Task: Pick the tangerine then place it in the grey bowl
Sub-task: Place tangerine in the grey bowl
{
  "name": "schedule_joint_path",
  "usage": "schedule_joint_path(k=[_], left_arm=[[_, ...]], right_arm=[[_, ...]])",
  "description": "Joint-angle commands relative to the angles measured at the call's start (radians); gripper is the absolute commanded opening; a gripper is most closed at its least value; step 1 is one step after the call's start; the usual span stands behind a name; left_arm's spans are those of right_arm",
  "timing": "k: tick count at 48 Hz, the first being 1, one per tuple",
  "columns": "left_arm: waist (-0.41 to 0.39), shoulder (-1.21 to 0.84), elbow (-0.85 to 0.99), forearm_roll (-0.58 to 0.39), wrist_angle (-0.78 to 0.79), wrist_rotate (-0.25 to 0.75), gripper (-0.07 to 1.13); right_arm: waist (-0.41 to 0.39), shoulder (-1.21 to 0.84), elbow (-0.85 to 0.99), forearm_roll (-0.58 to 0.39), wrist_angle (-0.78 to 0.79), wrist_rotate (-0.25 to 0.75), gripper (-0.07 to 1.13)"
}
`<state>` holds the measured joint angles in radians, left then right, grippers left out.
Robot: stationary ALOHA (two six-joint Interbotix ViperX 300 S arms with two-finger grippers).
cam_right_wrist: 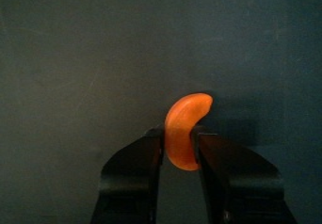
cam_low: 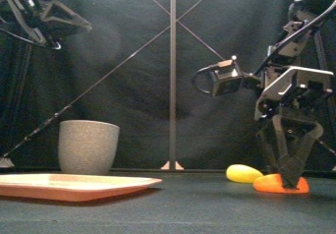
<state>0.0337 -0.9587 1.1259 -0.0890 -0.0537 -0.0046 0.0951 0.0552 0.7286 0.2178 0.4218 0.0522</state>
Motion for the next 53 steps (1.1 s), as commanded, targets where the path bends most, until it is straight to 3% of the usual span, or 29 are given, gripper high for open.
schedule_joint_path(k=[1, 15, 24, 31, 38, 53], left_arm=[[0.002, 0.006, -0.012, -0.002, -0.009, 0.0, 0.07], [0.003, 0.006, -0.012, -0.003, -0.008, 0.0, 0.07], [0.003, 0.006, -0.012, 0.0, -0.043, 0.002, 0.07], [0.003, 0.006, -0.002, 0.002, -0.08, 0.002, 0.07], [0.003, 0.006, 0.014, 0.0, -0.104, 0.002, 0.07], [0.003, 0.006, 0.035, 0.0, -0.127, 0.002, 0.07]], right_arm=[[0.0, -0.006, -0.018, 0.002, -0.005, 0.0, 0.57], [-0.005, -0.075, -0.126, -0.017, 0.0, -0.008, 0.57], [-0.101, -0.097, -0.278, -0.147, -0.031, -0.008, 0.57], [-0.186, -0.066, -0.374, -0.245, -0.17, -0.011, 0.57], [-0.249, 0.003, -0.445, -0.261, -0.322, -0.005, 0.57], [-0.264, 0.201, -0.64, -0.261, -0.46, -0.006, 0.57]])
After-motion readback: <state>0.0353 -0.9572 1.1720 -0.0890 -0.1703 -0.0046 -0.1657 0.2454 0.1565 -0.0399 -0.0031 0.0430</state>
